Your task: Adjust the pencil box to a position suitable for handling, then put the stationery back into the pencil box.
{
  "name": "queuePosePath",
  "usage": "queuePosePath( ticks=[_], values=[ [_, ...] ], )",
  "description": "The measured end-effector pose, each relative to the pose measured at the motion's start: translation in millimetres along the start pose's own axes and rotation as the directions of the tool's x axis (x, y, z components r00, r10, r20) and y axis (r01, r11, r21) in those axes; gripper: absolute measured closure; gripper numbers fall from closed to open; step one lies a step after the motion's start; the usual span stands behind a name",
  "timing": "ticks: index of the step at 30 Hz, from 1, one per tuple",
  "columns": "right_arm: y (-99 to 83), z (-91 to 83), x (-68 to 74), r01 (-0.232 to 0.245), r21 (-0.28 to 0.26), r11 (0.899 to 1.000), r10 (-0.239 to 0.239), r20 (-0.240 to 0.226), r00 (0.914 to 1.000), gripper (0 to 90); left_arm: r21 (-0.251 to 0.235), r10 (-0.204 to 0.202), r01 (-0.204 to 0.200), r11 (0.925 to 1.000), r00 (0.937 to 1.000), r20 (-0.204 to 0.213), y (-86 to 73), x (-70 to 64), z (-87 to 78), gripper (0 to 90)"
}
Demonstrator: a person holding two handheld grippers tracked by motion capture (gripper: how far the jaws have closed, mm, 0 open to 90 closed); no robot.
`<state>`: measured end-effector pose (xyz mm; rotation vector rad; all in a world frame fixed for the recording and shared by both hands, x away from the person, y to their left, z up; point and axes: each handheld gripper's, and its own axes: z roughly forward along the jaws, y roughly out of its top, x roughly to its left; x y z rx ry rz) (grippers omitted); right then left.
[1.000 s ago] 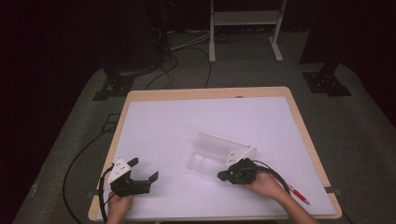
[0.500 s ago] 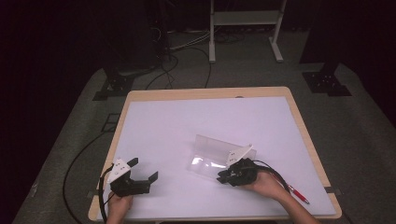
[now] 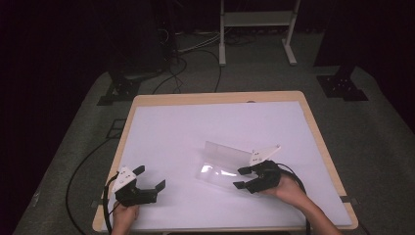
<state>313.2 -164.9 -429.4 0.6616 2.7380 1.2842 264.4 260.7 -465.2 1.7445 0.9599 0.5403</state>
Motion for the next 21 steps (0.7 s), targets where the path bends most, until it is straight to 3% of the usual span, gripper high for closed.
queuePosePath(
  ticks=[12, 21],
  values=[
    [-13.8, -32.7, -4.8, -0.046, -0.063, 0.997, 0.05, 0.063, 0.9967, 39.5, 0.0, -0.001, 0.001, 1.0, 1.0, 0.001, 0.1, 0.2, 0.3, 0.0],
    [-24.1, -49.7, -3.9, -0.057, -0.072, 0.996, 0.065, 0.112, 0.9916, 39.1, 0.002, 0.004, -0.004, 1.0, 1.0, -0.003, 0.0, -0.9, 0.4, 0.0]
  ],
)
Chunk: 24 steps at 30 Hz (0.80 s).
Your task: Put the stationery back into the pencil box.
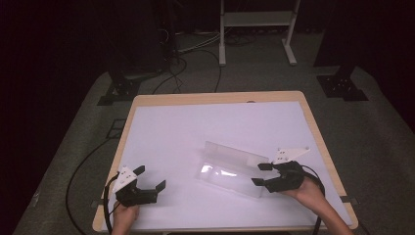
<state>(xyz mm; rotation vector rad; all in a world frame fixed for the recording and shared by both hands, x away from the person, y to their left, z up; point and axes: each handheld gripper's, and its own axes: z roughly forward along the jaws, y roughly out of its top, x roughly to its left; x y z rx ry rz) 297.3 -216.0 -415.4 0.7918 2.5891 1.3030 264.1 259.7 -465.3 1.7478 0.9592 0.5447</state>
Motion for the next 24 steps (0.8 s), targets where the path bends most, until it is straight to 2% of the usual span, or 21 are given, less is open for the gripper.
queuePosePath(
  ticks=[15, 24],
  values=[
    [-14.7, -21.9, -7.4, -0.037, -0.002, 0.999, 0.037, 0.066, 0.9971, 38.3, -0.001, 0.006, -0.006, 1.0, 1.0, -0.005, -0.2, -1.2, -0.1, 0.0],
    [-32.8, -31.6, -13.1, -0.076, 0.002, 0.997, 0.076, 0.098, 0.9923, 38.6, 0.001, 0.01, -0.01, 0.9999, 0.9999, -0.008, -0.1, -1.6, 0.2, 0.0]
  ],
)
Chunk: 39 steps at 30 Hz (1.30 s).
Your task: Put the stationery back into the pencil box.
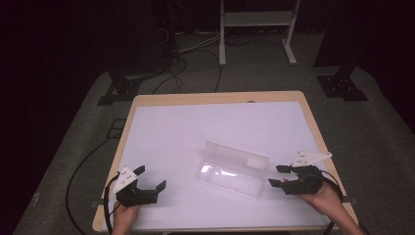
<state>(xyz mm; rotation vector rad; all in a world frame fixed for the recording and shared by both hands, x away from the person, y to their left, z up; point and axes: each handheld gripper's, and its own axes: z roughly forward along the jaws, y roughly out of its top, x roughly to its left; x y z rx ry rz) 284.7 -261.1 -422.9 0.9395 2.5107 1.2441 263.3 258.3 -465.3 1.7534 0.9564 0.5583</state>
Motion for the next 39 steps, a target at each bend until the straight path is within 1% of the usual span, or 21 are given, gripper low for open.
queuePosePath(
  ticks=[1, 2, 4, 5, 13, 14, 15, 16, 21, 24, 26, 28, 29, 31, 33, 34, 36, 39],
  values=[
    [0.0, 0.0, 0.0, 0.0, 0.0, 1.0, 0.0, 0.0, 1.0, 38.6, 0.0, 0.0, 0.0, 1.0, 1.0, 0.0, 0.0, 0.0, 0.0, 0.0],
    [-4.1, -1.4, -2.0, -0.005, 0.004, 1.0, 0.005, 0.018, 0.9998, 38.9, 0.002, 0.002, -0.002, 1.0, 1.0, -0.001, 0.1, -0.1, 0.1, 0.0],
    [-6.3, -1.9, -3.0, -0.009, 0.005, 1.0, 0.009, 0.021, 0.9997, 38.9, 0.004, 0.003, -0.003, 1.0, 1.0, -0.001, 0.2, -0.2, 0.2, 0.0],
    [-10.8, -3.5, -5.0, -0.017, 0.01, 1.0, 0.017, 0.034, 0.9993, 39.5, 0.006, 0.004, -0.004, 1.0, 1.0, -0.001, 0.2, -0.3, 0.3, 0.0],
    [-24.9, -9.7, -9.0, -0.043, 0.019, 0.999, 0.042, 0.064, 0.997, 40.9, 0.004, 0.003, -0.003, 1.0, 1.0, -0.001, 0.1, -0.2, 0.2, 0.0],
    [-28.9, -11.3, -10.1, -0.052, 0.025, 0.998, 0.05, 0.072, 0.9961, 41.7, 0.004, 0.004, -0.004, 1.0, 1.0, -0.001, 0.1, -0.3, 0.1, 0.0],
    [-28.9, -11.3, -10.1, -0.052, 0.025, 0.998, 0.05, 0.072, 0.9961, 41.7, 0.004, 0.004, -0.004, 1.0, 1.0, -0.001, 0.1, -0.3, 0.1, 0.0],
    [-33.7, -12.7, -10.8, -0.058, 0.032, 0.998, 0.055, 0.083, 0.995, 42.0, 0.003, 0.003, -0.003, 1.0, 1.0, -0.002, 0.1, -0.3, 0.1, 0.0],
    [-44.7, -15.3, -12.5, -0.074, 0.048, 0.996, 0.069, 0.099, 0.9927, 43.4, -0.002, -0.006, 0.006, 1.0, 1.0, -0.003, -0.2, -0.3, -0.3, 0.0],
    [-52.5, -17.8, -13.1, -0.09, 0.054, 0.994, 0.083, 0.112, 0.9902, 44.4, 0.0, 0.002, -0.002, 1.0, 1.0, -0.003, 0.0, -0.4, -0.1, 0.0],
    [-54.8, -18.4, -13.2, -0.095, 0.056, 0.994, 0.088, 0.117, 0.9893, 44.5, 0.0, 0.002, -0.002, 1.0, 1.0, -0.002, 0.0, -0.4, -0.1, 0.0],
    [-60.4, -20.7, -13.4, -0.099, 0.058, 0.993, 0.09, 0.135, 0.9867, 45.5, -0.002, -0.006, 0.006, 1.0, 1.0, -0.003, -0.2, -0.3, -0.3, 0.0],
    [-60.4, -20.7, -13.4, -0.099, 0.058, 0.993, 0.09, 0.135, 0.9867, 45.5, -0.002, -0.006, 0.006, 1.0, 1.0, -0.003, -0.2, -0.3, -0.3, 0.0],
    [-64.0, -22.7, -13.4, -0.105, 0.058, 0.993, 0.096, 0.14, 0.9855, 47.9, -0.002, -0.006, 0.006, 1.0, 1.0, -0.004, -0.2, -0.3, -0.4, 0.0],
    [-65.1, -23.7, -13.0, -0.105, 0.059, 0.993, 0.095, 0.147, 0.9846, 48.3, -0.003, -0.005, 0.005, 1.0, 1.0, -0.004, -0.2, -0.5, -0.3, 0.0],
    [-67.0, -25.1, -12.7, -0.105, 0.065, 0.992, 0.094, 0.15, 0.9842, 50.9, -0.002, -0.005, 0.005, 1.0, 1.0, -0.004, -0.2, -0.5, -0.3, 0.0],
    [-68.1, -25.7, -12.7, -0.1, 0.069, 0.993, 0.088, 0.152, 0.9844, 51.5, -0.002, -0.006, 0.005, 1.0, 1.0, -0.004, -0.2, -0.5, -0.3, 0.0],
    [-72.5, -28.6, -11.6, -0.103, 0.08, 0.991, 0.089, 0.165, 0.9823, 54.4, -0.002, -0.006, 0.006, 1.0, 1.0, -0.004, -0.2, -0.4, -0.4, 0.0]
  ],
)
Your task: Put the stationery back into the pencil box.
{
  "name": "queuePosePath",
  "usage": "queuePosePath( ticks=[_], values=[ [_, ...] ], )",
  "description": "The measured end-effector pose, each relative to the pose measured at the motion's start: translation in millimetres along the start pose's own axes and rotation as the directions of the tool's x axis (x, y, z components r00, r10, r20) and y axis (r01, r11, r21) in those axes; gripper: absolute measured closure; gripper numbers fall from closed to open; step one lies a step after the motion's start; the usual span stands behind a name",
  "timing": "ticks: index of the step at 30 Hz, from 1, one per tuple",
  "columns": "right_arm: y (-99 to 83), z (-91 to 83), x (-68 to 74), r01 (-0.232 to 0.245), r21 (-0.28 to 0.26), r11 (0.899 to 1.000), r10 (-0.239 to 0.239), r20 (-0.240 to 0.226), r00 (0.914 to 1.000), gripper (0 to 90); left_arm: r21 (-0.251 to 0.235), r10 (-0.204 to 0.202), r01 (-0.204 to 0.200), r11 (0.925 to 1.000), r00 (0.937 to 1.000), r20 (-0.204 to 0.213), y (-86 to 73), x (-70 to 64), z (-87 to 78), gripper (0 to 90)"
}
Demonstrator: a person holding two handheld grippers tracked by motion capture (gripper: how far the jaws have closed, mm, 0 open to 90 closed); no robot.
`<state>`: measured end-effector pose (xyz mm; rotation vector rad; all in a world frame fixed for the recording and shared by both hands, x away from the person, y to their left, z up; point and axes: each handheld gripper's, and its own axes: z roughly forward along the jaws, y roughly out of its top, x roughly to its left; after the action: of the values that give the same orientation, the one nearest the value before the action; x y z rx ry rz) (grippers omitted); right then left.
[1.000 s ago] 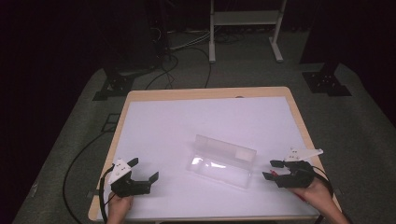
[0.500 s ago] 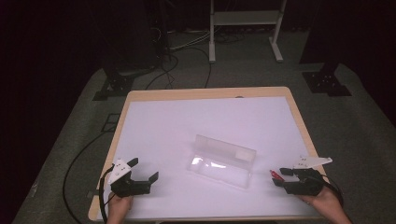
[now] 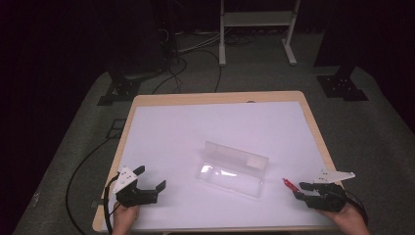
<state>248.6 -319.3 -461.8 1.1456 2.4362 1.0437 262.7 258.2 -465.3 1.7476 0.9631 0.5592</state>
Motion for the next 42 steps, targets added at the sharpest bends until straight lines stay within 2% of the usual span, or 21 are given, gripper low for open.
queuePosePath(
  ticks=[10, 17, 25, 42],
  values=[
    [-10.9, -3.1, -1.5, -0.01, 0.014, 1.0, 0.01, 0.016, 0.9998, 63.3, -0.001, 0.001, -0.001, 1.0, 1.0, 0.001, 0.0, -0.2, 0.0, 0.0],
    [-13.1, -1.7, -1.1, 0.004, 0.023, 1.0, -0.005, 0.015, 0.9999, 73.6, -0.001, 0.001, -0.001, 1.0, 1.0, 0.001, -0.1, -0.1, 0.0, 0.0],
    [-14.6, -1.9, -1.7, -0.008, 0.019, 1.0, 0.008, 0.023, 0.9997, 77.6, 0.0, 0.004, -0.004, 1.0, 1.0, 0.001, 0.0, -0.2, -0.3, 0.0],
    [-16.2, -2.6, -0.8, -0.041, 0.009, 0.999, 0.041, 0.034, 0.9986, 78.9, 0.0, 0.005, -0.005, 1.0, 1.0, 0.001, 0.0, -0.2, -0.5, 0.0]
  ],
)
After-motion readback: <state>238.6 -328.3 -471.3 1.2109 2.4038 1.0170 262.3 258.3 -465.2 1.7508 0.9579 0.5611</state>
